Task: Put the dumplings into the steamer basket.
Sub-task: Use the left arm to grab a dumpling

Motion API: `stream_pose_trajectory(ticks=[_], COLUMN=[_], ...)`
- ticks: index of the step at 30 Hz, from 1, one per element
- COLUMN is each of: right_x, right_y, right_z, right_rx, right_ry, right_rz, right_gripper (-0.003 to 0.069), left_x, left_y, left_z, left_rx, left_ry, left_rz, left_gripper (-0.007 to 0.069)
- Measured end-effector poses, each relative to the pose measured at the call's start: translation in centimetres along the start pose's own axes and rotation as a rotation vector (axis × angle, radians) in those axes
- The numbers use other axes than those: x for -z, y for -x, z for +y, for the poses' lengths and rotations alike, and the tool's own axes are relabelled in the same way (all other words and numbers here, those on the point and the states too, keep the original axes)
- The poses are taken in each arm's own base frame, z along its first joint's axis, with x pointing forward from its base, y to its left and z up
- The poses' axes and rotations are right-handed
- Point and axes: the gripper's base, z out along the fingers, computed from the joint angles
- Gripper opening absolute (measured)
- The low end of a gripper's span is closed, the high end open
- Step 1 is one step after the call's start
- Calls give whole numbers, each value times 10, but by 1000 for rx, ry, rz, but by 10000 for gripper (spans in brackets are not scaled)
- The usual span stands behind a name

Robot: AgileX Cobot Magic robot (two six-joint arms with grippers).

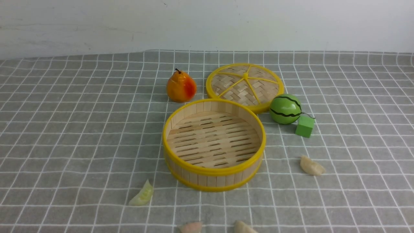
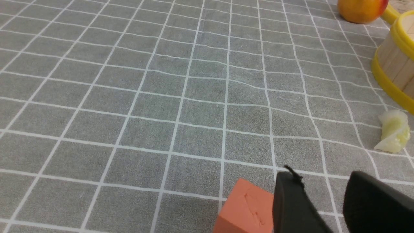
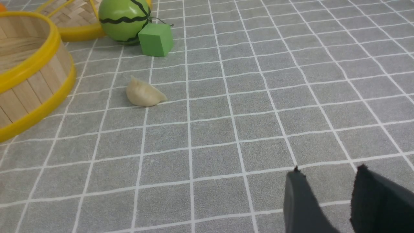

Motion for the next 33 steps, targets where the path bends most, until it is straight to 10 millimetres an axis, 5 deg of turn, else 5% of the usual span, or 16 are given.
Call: stream_pose_trajectory(ticks=[26, 30, 33], right_x=[0, 0, 1], right_y=[0, 0, -1], right_z=[1, 4, 13], right_rx=[-23, -153, -524], right_ry=[9, 45, 139], right_rz=[1, 8, 45], right_gripper=[240, 240, 240], left_x=[0, 0, 2], left_y=[1, 4, 7], left_z=[0, -6, -15], left_rx=[17, 290, 842], left_ry=[-5, -70, -187], left_rz=[-11, -34, -3], left_gripper=[237, 237, 237])
